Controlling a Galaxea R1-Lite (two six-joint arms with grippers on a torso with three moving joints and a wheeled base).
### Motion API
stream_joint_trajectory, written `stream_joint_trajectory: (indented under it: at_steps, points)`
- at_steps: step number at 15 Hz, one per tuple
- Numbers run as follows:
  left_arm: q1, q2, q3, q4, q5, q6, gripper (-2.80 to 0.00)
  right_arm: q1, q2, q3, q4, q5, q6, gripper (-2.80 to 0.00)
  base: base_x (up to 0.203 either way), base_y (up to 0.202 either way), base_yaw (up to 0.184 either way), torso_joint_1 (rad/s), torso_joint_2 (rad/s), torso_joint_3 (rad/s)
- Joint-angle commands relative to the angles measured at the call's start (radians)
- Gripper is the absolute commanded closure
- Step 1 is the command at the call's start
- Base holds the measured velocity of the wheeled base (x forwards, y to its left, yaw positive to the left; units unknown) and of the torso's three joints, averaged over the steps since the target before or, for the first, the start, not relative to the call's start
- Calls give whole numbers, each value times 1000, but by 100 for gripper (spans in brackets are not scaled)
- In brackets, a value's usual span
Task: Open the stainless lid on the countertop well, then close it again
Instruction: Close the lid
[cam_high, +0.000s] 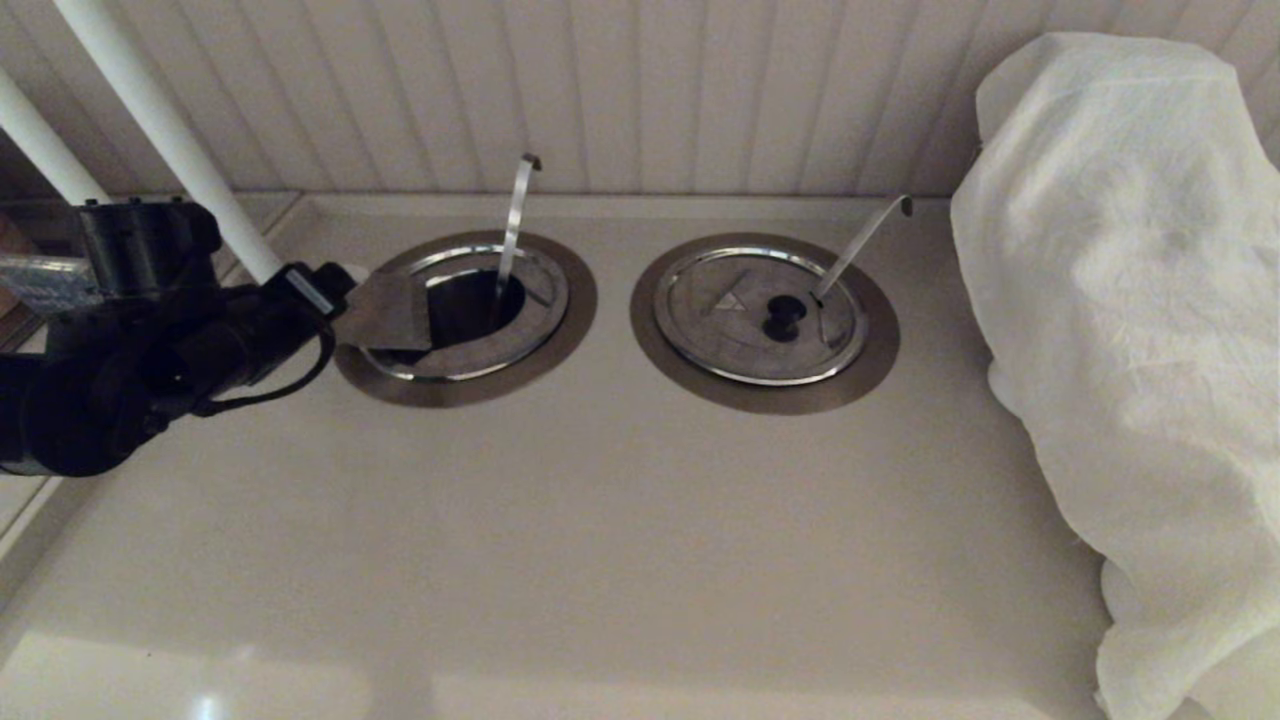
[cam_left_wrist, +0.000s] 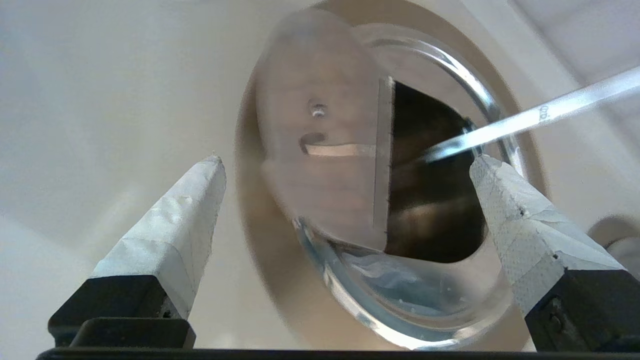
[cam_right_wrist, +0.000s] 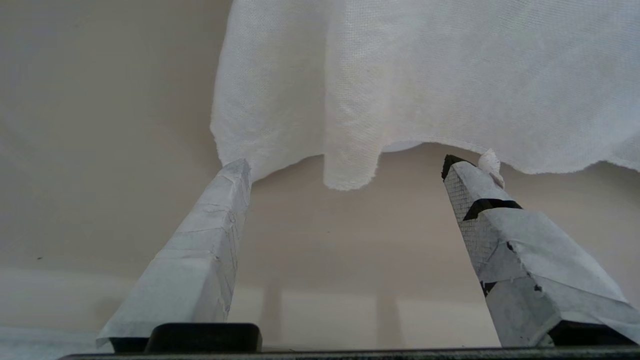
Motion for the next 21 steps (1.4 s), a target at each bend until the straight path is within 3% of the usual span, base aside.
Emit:
stream_joint_trajectory:
  at_steps: [1, 4, 7, 13, 21]
  points:
    - [49, -17, 30, -4, -50, -39, -280, 0, -2, 2, 0, 2, 0, -280, 0, 0, 0, 0, 0, 0]
    - [51, 32, 36, -48, -100, -41, -280, 0, -2, 2, 0, 0, 0, -280, 0, 0, 0, 0, 0, 0]
    - [50, 110, 44, -235, -135, -37, -280, 0, -2, 2, 0, 1, 0, -280, 0, 0, 0, 0, 0, 0]
    - [39, 100, 47, -239, -209, -41, -280, 0, -2, 2, 0, 0, 0, -280, 0, 0, 0, 0, 0, 0]
    - [-55, 91, -1, -239, -214, -35, -280, 0, -2, 2, 0, 0, 0, -280, 0, 0, 0, 0, 0, 0]
